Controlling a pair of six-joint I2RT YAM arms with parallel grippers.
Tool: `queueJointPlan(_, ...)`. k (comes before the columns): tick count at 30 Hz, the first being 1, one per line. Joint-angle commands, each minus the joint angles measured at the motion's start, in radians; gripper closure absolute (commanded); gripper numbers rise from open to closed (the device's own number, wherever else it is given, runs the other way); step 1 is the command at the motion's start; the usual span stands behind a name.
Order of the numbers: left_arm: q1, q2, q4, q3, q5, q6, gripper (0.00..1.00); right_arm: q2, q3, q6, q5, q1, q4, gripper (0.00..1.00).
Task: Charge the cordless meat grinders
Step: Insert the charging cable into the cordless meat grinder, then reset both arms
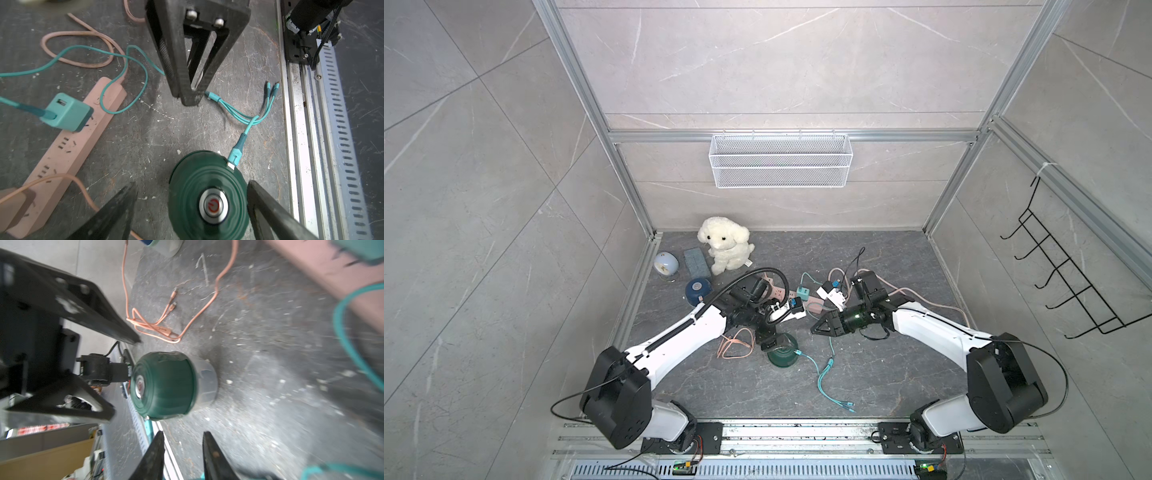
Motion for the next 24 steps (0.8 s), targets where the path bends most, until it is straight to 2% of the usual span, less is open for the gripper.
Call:
queueJointPlan(1, 0.04, -0.124, 0.029, -0.043, -0.04, -0.11, 0.14, -0.079, -0.02, -0.032, 0.164, -0.034, -0.087, 0.64)
queueJointPlan(3, 0.075, -0.205, 0.109, -0.098, -0.135, -0.217, 0.09, -0.122, -0.031, -0.032, 0.271, -0.054, -0.086, 0.62)
queueJointPlan(7, 0.131, -0.368, 0.243, -0.22, -0.412, -0.428, 0.02, -0.198, -0.041, -0.042, 0.498, -0.088, -0.057, 0.58)
queueJointPlan(8, 0.147, -0.408, 0.271, -0.254, -0.496, -0.486, 0.01, -0.214, -0.044, -0.045, 0.572, -0.098, -0.044, 0.53)
queueJointPlan(9, 0.164, -0.443, 0.283, -0.281, -0.574, -0.528, 0.01, -0.228, -0.051, -0.05, 0.62, -0.11, -0.029, 0.05)
queueJointPlan(10, 0.186, -0.484, 0.284, -0.311, -0.65, -0.566, 0.01, -0.242, -0.057, -0.051, 0.674, -0.131, -0.006, 0.0)
queueJointPlan(13, 0.265, -0.609, 0.255, -0.389, -0.817, -0.687, 0.01, -0.294, -0.097, -0.042, 0.799, -0.196, 0.086, 0.0)
queueJointPlan(16, 0.398, -0.687, 0.212, -0.455, -0.825, -0.783, 0.01, -0.318, -0.135, -0.024, 0.869, -0.248, 0.171, 0.0)
queueJointPlan(18, 0.481, -0.701, 0.272, -0.525, -0.787, -0.816, 0.01, -0.309, -0.161, -0.008, 0.906, -0.279, 0.208, 0.0)
queueJointPlan(21, 0.538, -0.653, 0.441, -0.607, -0.809, -0.864, 0.01, -0.301, -0.206, 0.027, 0.967, -0.316, 0.254, 0.0)
queueJointPlan(24, 0.597, -0.465, 0.674, -0.668, -0.847, -0.842, 0.01, -0.322, -0.269, 0.055, 1.022, -0.362, 0.315, 0.0)
